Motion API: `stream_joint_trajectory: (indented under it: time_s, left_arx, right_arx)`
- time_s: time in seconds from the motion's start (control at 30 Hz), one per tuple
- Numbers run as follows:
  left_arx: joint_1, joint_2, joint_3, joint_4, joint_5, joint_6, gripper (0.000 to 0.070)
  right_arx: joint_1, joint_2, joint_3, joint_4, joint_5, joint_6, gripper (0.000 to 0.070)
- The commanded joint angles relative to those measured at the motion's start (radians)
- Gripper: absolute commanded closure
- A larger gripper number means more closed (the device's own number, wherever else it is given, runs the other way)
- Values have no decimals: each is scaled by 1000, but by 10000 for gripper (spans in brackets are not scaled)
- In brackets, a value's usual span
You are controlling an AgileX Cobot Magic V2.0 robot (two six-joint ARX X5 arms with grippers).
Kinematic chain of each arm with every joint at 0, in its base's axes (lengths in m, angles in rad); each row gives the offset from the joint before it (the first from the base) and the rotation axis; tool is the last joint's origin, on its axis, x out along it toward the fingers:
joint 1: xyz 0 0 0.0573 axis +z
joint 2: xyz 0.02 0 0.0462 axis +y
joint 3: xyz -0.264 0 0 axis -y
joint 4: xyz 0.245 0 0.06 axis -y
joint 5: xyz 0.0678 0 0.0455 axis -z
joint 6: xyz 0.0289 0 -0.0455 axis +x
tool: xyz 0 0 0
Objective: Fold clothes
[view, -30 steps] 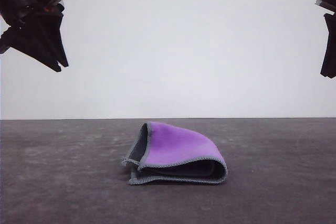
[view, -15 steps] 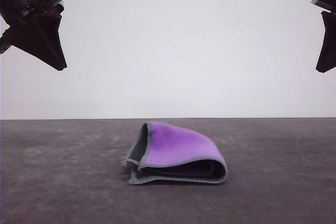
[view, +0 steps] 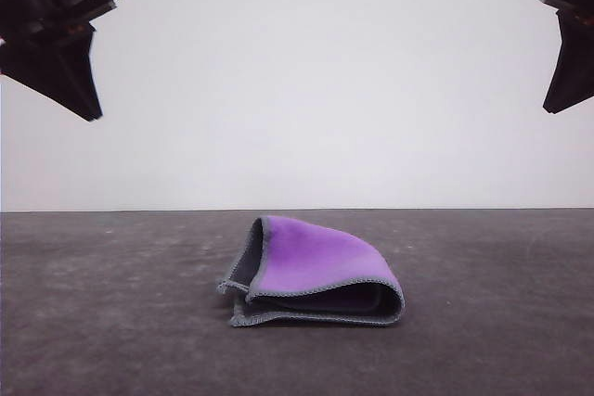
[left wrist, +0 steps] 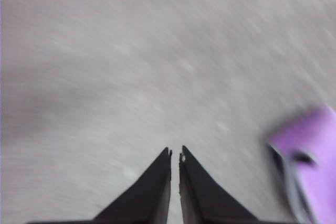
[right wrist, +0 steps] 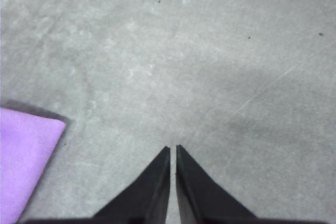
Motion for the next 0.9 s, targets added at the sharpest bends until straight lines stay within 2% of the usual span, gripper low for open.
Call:
stream_joint_trajectory:
  time_s: [0.0,0.2,0.37,0.47,0.57,0.77,0.87]
  left_arx:
    - [-3,-72,-115,117,-40,-56,683]
    - [18,-469,-633,506,-168,-90,683]
    - [79,-859,-1002,695,-227,-103,683]
    - [118,-1059,-1133,697,-228,-114,683]
    - [131,-1207,-1199,630,-245,-115,683]
    - [131,-1353,-1207,436,-315,-115,683]
    - [124,-1396,-1207,403,-323,-114,683]
  right_arx:
    - [-1,9,8,12,-1,1,684]
    - [-1,9,8,43,-1,1,684]
    - [-1,9,8,67,-1,1,684]
    - [-1,9,8,78,-1,1,684]
    - [-1,9,8,94,-1,1,684]
    - [-1,9,8,120,-1,1,684]
    - [-1,9,8,124,-1,1,684]
